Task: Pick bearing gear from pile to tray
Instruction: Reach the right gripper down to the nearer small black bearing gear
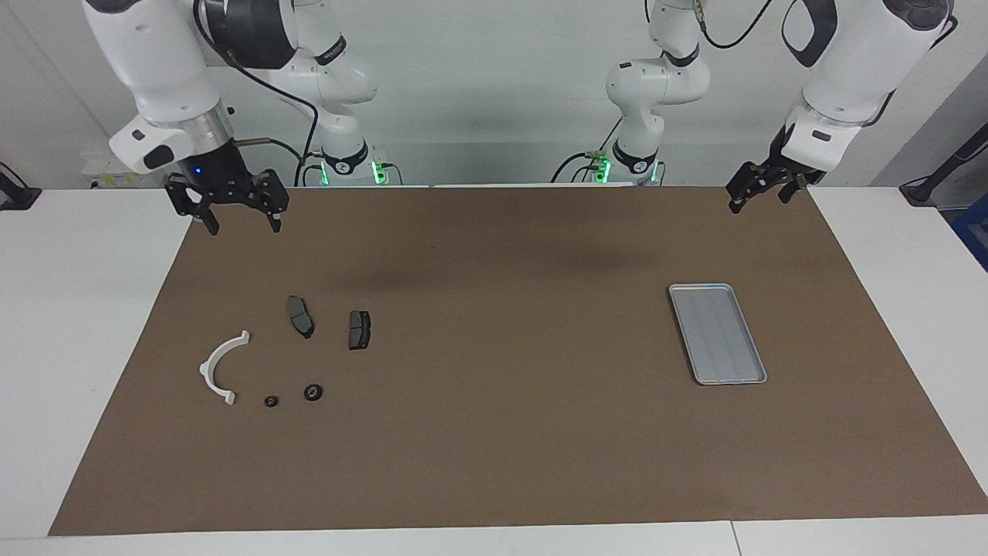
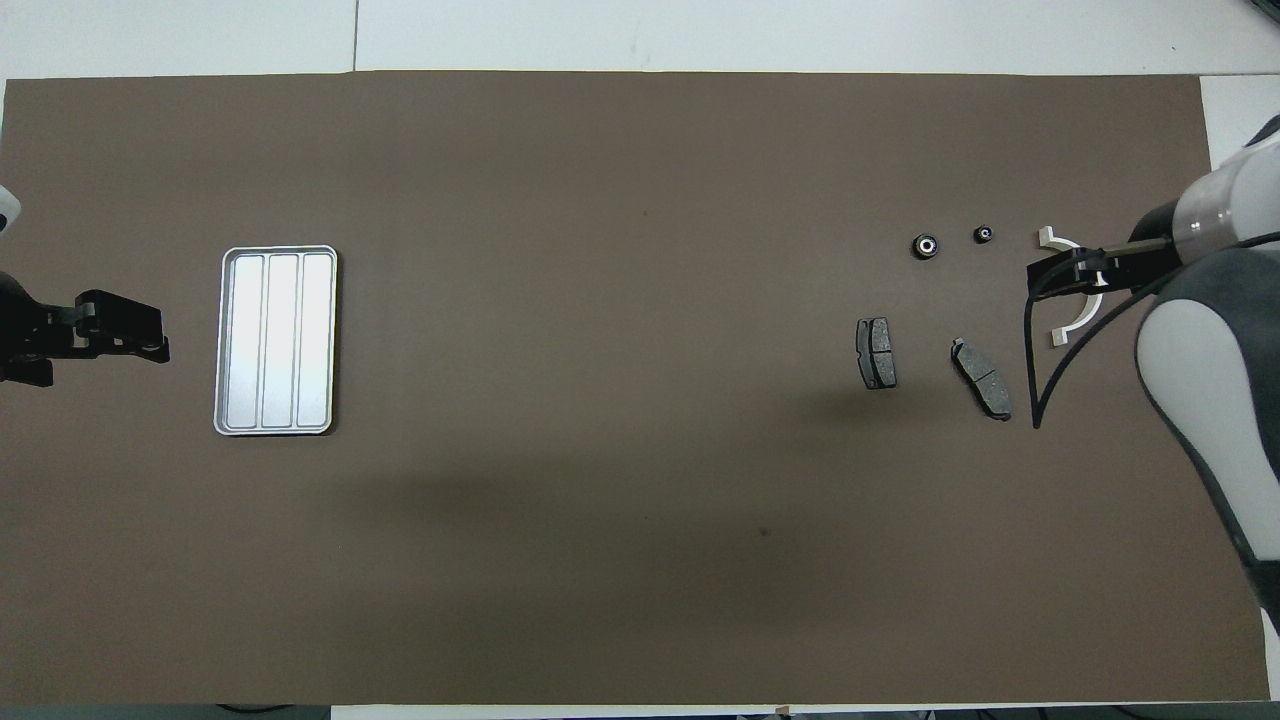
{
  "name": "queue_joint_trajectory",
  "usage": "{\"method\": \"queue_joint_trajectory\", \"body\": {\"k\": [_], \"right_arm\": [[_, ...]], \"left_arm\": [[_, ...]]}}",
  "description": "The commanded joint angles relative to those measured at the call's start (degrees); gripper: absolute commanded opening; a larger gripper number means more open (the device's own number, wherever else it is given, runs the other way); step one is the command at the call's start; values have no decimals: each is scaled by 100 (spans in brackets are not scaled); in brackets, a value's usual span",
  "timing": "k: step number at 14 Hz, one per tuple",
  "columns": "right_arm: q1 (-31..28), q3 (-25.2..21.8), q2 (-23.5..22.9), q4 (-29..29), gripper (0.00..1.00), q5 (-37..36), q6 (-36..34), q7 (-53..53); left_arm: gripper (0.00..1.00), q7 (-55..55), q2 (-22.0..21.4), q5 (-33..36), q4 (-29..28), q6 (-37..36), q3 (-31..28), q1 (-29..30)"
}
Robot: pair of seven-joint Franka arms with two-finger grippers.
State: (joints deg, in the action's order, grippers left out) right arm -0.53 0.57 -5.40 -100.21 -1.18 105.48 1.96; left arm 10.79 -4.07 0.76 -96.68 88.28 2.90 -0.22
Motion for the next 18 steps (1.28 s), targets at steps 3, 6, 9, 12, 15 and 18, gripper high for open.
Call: {"method": "queue_joint_trajectory", "body": {"k": [3, 6, 9, 12, 15, 18], "right_arm": [[-88, 31, -1460, 816, 100, -5, 499, 103], [17, 31, -1937, 1003, 100, 4, 666, -317], [210, 22, -2525, 1125, 100, -294, 1148, -828], [290, 31, -2957, 1328, 100, -750, 1423, -1311], [299, 31, -3037, 1337, 100, -761, 1545, -1392], [299, 31, -3037, 1337, 100, -699, 1572, -1392]], "left_arm": [[100, -59, -138, -76, -140, -12, 26, 48], [100, -59, -138, -76, -140, -12, 26, 48], [100, -59, -138, -76, -140, -12, 26, 48], [100, -59, -138, -76, -140, -12, 26, 48], [100, -59, -138, -76, -140, -12, 26, 48], [100, -59, -138, -76, -140, -12, 26, 48]]}}
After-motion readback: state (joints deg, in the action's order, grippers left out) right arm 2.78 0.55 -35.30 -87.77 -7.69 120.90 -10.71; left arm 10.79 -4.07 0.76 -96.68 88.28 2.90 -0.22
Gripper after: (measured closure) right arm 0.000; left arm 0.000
